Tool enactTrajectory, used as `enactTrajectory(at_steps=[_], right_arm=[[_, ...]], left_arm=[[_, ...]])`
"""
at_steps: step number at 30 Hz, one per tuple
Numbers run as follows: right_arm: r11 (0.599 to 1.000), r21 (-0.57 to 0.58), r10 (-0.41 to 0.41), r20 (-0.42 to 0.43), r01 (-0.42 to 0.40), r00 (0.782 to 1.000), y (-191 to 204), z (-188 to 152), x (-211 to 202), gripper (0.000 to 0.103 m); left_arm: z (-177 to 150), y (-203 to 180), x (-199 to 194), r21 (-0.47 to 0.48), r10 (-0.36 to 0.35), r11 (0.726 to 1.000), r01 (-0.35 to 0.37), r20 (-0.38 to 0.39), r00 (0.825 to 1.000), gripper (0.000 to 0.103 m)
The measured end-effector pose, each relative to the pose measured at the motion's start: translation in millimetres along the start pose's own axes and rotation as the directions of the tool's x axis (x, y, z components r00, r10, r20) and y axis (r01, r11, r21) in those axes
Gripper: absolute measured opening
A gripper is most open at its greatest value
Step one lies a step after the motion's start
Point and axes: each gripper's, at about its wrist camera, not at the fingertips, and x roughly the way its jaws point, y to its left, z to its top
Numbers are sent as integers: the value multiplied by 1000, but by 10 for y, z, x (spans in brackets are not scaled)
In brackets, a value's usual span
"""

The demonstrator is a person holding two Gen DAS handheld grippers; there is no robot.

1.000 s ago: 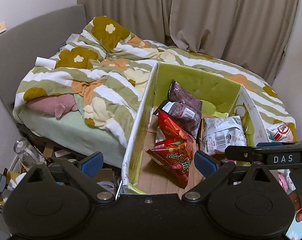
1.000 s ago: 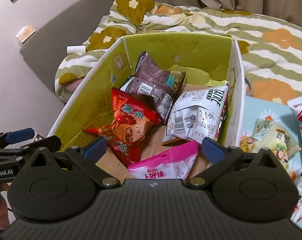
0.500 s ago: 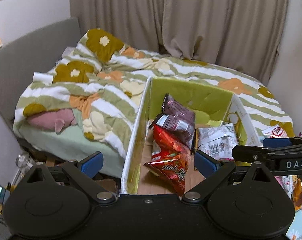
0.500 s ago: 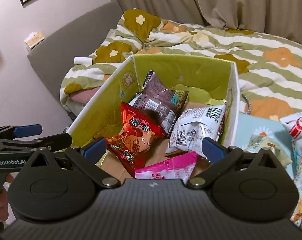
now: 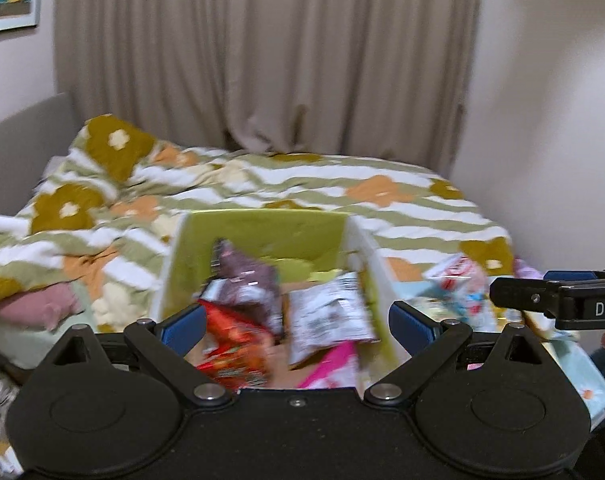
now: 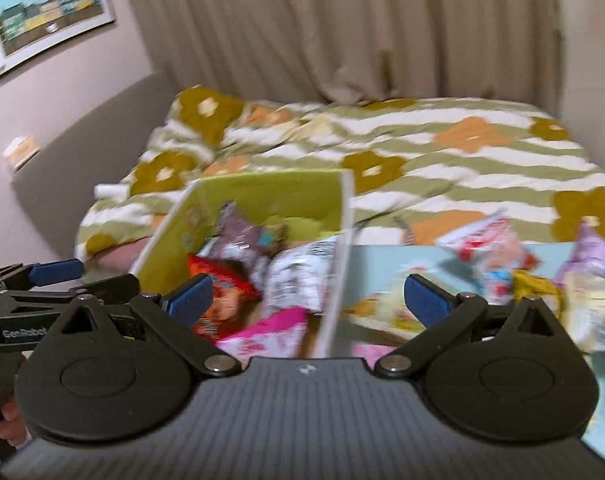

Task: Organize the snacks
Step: 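Move both tools back to the snack pile, then grasp the silver chip bag with the left tool while the right tool grasps the blue-printed bag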

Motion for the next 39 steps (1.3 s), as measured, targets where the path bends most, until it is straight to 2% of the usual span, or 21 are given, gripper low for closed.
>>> enactTrajectory(at_steps=[4, 9, 16, 25, 32, 39], right_arm=[[995, 13, -100, 44, 99, 994, -336, -41, -230, 103], [980, 72, -189, 36, 186, 981, -970, -91, -364, 103], [966, 143, -213, -36, 216, 976, -1790, -203, -417, 103], [958, 195, -191, -107, 210, 976, -2608, -266, -262, 103], [956, 243, -119, -183, 162, 976, -3066, -276, 177, 103], [942, 316, -36, -237, 112, 971, -3290, -310, 577, 103]], left_arm=[[8, -327, 53, 33, -60, 998, 60, -10, 998, 99], [0, -788, 201, 59, -97, 993, 99, -35, 995, 99], [-26, -1579, 571, 79, -150, 984, 159, -116, 982, 99], [-96, -2274, 1169, 114, -150, 978, 177, -215, 965, 99], [-212, -2514, 1642, 116, -117, 981, 158, -297, 948, 95], [-333, -2639, 1959, 137, -86, 980, 142, -352, 932, 93]])
